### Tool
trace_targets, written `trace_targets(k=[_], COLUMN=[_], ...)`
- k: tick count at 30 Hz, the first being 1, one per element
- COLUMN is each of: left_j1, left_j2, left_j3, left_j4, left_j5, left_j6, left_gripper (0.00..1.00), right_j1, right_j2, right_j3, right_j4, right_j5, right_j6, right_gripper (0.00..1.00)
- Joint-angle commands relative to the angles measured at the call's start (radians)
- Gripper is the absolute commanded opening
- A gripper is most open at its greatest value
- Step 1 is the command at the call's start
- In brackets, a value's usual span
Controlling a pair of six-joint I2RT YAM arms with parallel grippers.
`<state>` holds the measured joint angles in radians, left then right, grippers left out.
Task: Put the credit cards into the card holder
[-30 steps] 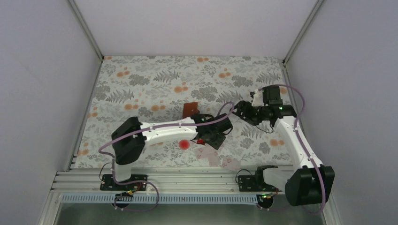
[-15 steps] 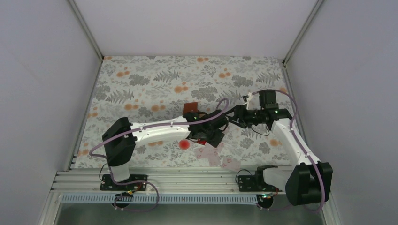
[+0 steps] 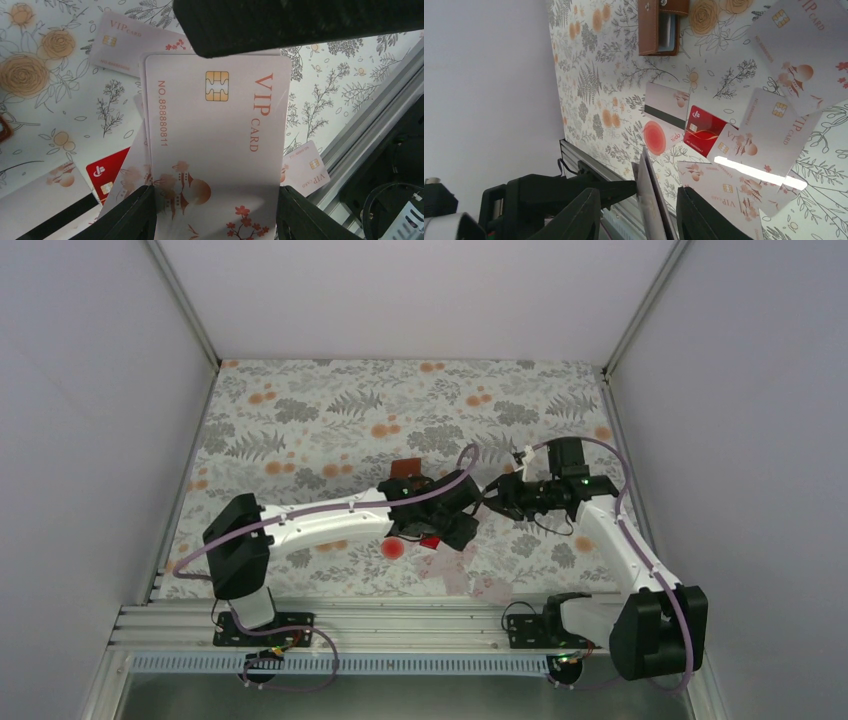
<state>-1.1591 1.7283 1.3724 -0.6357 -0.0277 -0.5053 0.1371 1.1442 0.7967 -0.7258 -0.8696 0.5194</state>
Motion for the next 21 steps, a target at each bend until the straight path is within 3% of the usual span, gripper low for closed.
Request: trace_targets(k=[1, 8, 17, 21], left_j1=[0.006, 0.005, 0.006, 0.006], left_j2=[-0.026, 0.006, 0.036, 0.026], left_j3=[0.015, 0.059, 0.072, 0.062], left_j4=[0.027, 0.006, -0.012, -0.015], left_j5=[-0.03, -0.024, -0.03, -0.04], left_j6=[-0.046, -0.059, -0.065, -0.063], left_gripper=[0.51, 0.5, 0.49, 0.49], right_j1=[0.012, 0.038, 0.048, 0.048], right_j2=[-0.022, -0.019, -0.009, -0.015], right_j3=[-0.018, -0.02, -0.012, -0.004], right_j4=[-0.027, -0.012, -0.054, -0.049], right_j5=[-0.042, -0.058, 0.01, 0.027], right_j6=[-0.038, -0.035, -0.064, -0.065], right_gripper=[0.39, 0.25, 0.17, 0.05])
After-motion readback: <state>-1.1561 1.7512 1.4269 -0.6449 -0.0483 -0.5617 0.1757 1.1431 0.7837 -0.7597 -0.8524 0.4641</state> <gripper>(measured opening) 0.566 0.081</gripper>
